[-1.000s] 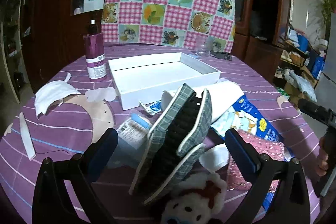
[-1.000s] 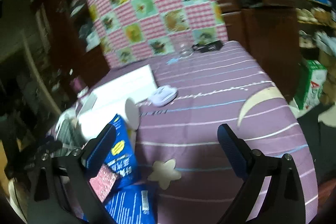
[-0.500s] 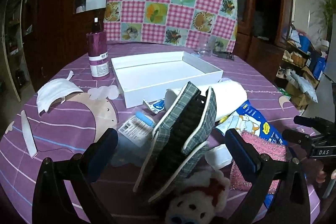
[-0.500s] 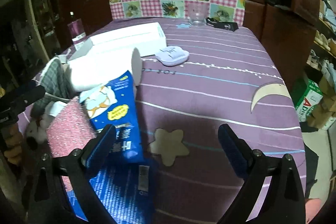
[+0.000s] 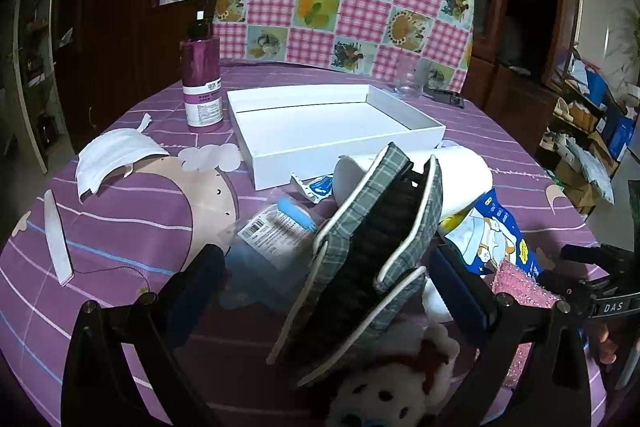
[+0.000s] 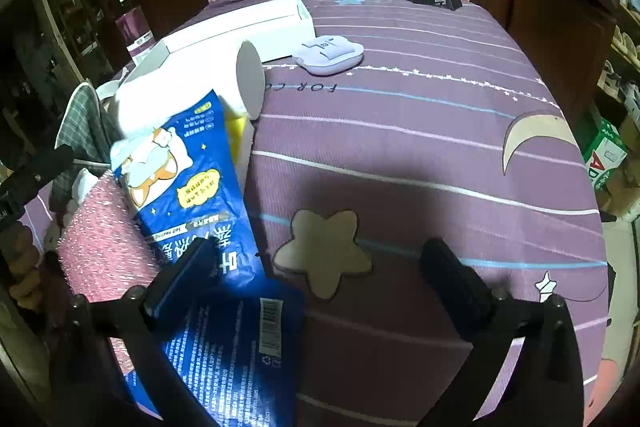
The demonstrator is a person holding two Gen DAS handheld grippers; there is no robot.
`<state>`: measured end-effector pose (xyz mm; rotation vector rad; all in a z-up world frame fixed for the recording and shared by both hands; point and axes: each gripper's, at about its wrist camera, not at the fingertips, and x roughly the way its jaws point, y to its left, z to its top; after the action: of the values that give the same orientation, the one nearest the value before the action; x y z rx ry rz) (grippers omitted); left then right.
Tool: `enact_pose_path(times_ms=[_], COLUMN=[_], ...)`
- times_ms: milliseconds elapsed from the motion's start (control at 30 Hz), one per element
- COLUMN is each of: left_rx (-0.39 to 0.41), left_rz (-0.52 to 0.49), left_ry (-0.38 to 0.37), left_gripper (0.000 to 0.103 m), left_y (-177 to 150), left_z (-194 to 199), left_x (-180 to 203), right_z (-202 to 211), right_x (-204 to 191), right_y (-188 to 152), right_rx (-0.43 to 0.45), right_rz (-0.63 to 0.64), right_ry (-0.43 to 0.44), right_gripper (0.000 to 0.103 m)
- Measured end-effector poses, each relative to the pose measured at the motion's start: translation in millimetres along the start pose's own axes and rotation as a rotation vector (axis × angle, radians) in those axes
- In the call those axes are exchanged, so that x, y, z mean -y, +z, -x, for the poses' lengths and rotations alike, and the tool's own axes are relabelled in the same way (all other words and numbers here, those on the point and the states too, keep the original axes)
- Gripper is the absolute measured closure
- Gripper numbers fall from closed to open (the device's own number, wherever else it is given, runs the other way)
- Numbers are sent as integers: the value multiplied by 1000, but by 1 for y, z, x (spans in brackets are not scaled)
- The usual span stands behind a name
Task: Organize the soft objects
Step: 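Grasp the pink glittery sponge with the right gripper while the left grasps the plush dog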
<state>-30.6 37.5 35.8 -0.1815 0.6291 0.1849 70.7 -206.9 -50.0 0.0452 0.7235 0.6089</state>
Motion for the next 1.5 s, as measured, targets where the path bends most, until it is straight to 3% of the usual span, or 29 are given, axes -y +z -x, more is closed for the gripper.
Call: enact_pose_path(times_ms=[333, 400, 433, 633, 767, 933, 1000, 1233, 1500], left_rx=[5, 18, 26, 70, 98, 134, 141, 130, 83], left_rz=[10, 10, 10, 16, 27, 50, 63, 88, 117], left_ry=[-12, -17, -18, -22, -23, 14, 39, 109, 92], left_gripper=[0, 0, 0, 0, 0, 0, 0, 0, 0], left_y=[-1, -2, -2, -3, -3, 0, 3, 2, -9], left_z=[0, 3, 4, 12, 17, 22, 27, 44, 53], left_x=[-2, -2, -2, -3, -5, -11, -13, -19, -16], right_z=[0, 3, 8, 42, 51, 53, 58, 100, 122], right_x=[0, 2, 2, -18, -32, -27, -27, -33, -57], right_y=[1, 1, 1, -4, -5, 2, 2, 9, 41], right_rx=[8, 28, 52, 268, 326, 312, 297, 283, 271], right_rz=[-16, -38, -43, 54, 118, 91, 82, 103, 117], right_ry=[5, 8, 1, -41, -101, -46, -34, -69, 1], right_gripper=[0, 7, 13, 13, 13, 14, 19, 19, 16])
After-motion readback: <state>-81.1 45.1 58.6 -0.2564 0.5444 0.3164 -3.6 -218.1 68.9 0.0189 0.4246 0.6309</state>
